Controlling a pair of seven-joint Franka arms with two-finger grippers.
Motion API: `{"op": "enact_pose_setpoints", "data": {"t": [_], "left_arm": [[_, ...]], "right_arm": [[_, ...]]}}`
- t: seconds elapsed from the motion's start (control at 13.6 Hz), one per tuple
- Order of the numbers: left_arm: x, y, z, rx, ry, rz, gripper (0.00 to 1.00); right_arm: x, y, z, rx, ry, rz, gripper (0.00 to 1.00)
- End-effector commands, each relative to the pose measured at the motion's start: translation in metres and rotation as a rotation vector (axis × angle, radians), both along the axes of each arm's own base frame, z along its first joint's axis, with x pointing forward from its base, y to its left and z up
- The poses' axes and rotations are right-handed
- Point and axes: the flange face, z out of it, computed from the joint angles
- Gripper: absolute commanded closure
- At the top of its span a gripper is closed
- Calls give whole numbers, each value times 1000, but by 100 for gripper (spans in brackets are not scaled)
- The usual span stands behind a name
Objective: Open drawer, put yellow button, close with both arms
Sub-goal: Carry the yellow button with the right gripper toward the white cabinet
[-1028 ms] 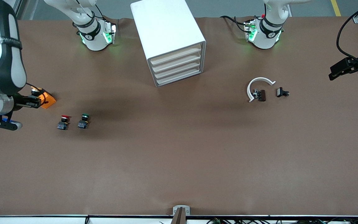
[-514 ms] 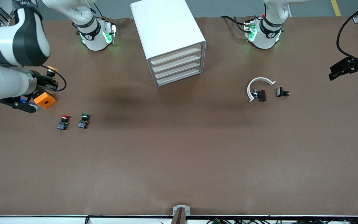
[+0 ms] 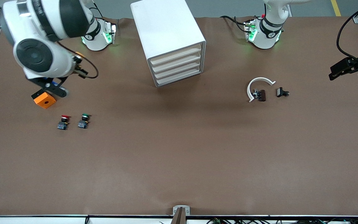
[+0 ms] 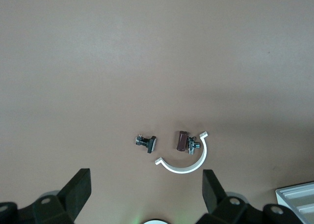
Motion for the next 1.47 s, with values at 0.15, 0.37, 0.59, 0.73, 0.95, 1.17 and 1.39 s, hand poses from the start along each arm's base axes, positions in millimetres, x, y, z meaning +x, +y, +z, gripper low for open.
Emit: {"op": "enact_pose_setpoints", "data": {"t": [0.15,0.37,0.59,0.73,0.95,1.17,1.39], "left_arm": [[-2,2,6,6,3,-6,0],[-2,3,6,8,1,-4,0],[-2,2,5,6,2,-6,0],[-1,2,5,8,4,-6,0],[-1,2,5,6,4,-6,0],[-1,2,4,6,6,-6,0],[0,2,2,6,9,-4,0]], "right_arm": [[-29,71,15,-17,-49,-130,76],[-41,102,14,-10,-79,-195,76],[-46,123,16,30,-97,-250,76],[-45,128,17,44,-110,-297,76],[-48,141,18,62,-133,-333,76],[-52,157,20,85,-158,-376,76],[-50,164,22,143,-146,-408,76]]}}
